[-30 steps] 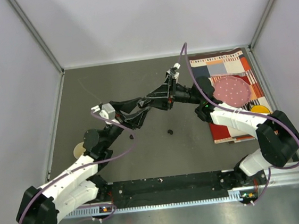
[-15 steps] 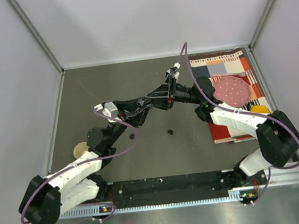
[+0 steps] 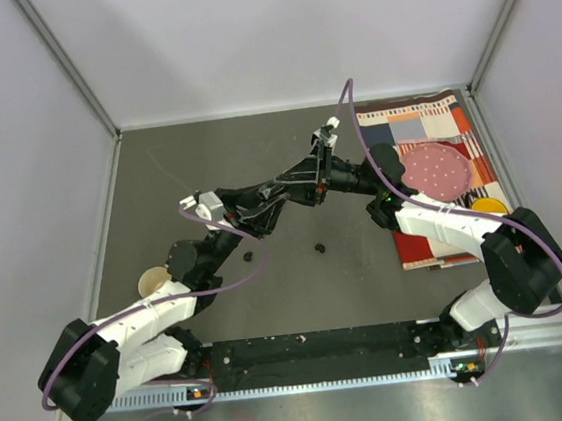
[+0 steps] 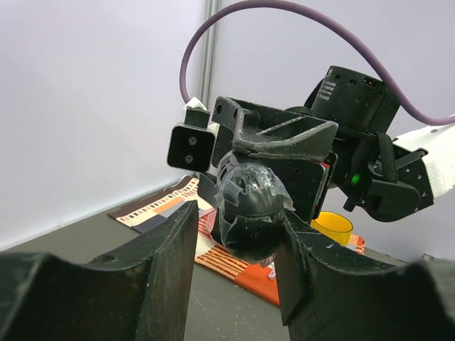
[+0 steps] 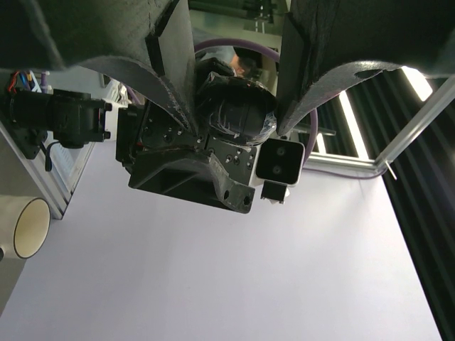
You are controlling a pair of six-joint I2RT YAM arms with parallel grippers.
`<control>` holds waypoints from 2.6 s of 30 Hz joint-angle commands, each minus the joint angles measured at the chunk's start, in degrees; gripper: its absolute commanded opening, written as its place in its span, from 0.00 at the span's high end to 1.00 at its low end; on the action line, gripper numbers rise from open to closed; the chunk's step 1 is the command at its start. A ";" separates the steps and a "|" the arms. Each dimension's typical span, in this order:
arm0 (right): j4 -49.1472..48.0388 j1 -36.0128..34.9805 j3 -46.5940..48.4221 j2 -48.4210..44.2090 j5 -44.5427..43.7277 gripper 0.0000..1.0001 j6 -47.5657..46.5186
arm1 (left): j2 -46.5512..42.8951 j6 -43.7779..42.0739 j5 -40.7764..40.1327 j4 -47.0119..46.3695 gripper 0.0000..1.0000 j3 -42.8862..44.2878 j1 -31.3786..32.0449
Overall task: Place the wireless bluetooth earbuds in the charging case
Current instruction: Pick up the charging case at the center of the board.
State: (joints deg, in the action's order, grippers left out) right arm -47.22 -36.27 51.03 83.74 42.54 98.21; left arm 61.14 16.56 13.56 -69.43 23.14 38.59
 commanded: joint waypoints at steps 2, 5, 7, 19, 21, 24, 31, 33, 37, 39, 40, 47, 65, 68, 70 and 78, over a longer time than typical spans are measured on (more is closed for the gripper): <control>-3.84 -0.64 -0.22 -0.51 -0.27 0.98 0.66 | 0.64 0.23 -1.61 -4.75 0.49 1.74 0.61; -3.58 -0.64 -0.49 -0.51 -0.44 0.98 0.49 | 0.56 0.06 -2.05 -4.84 0.46 1.74 0.79; -3.40 -0.56 -0.57 -0.51 -0.53 0.98 0.22 | 0.55 -0.29 -2.31 -4.84 0.46 1.83 0.87; -3.05 -0.55 -0.75 -0.60 -0.44 0.98 -0.13 | 1.26 0.23 -2.58 -4.40 0.60 3.05 0.96; -2.96 -0.73 -0.84 -0.60 -0.53 0.98 -0.21 | 1.35 0.23 -2.31 -4.40 0.57 3.23 1.05; -2.88 -0.64 -0.84 -0.60 -0.62 0.98 -0.30 | 1.61 0.49 -2.40 -4.40 0.56 3.49 1.14; -3.05 -0.73 -0.75 -0.69 -0.71 0.98 -0.30 | 1.70 0.41 -2.22 -3.96 0.65 3.76 1.40; -3.49 -0.73 -0.84 -0.78 -0.88 0.98 -0.13 | 1.78 0.32 -1.96 -3.70 0.61 3.76 1.40; -6.39 -0.73 -1.02 -0.78 -1.67 0.98 1.19 | 1.52 0.49 -1.87 -2.82 0.45 3.41 1.49; -7.26 -0.73 -0.75 -0.78 -1.67 0.99 1.54 | 1.52 0.67 -2.13 -2.82 0.43 3.06 1.49; -7.18 -0.64 -0.66 -0.86 -1.68 0.99 1.54 | 1.52 0.67 -2.14 -2.82 0.43 2.88 1.49; -7.18 -0.73 -0.84 -0.78 -1.76 0.99 1.63 | 1.78 0.76 -2.05 -2.12 0.50 2.88 1.49; -6.30 -0.73 -1.72 -0.60 -1.50 0.99 1.54 | 3.37 1.46 -2.05 -4.05 0.59 3.93 1.75; -6.22 -0.73 -1.46 -0.60 -1.32 0.99 1.54 | 3.37 1.46 -2.31 -3.96 0.61 3.85 1.84; -6.30 -0.73 -1.45 -0.51 -1.32 0.99 1.54 | 3.45 1.46 -2.49 -4.31 0.60 3.67 1.84; -6.22 -0.64 -1.63 -0.16 -1.41 0.99 1.46 | 3.37 0.93 -1.87 -4.93 0.91 3.85 1.84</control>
State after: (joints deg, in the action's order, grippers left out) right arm -50.98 -36.36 49.47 83.74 40.40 99.70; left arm 64.29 17.74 11.73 -70.83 25.04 40.18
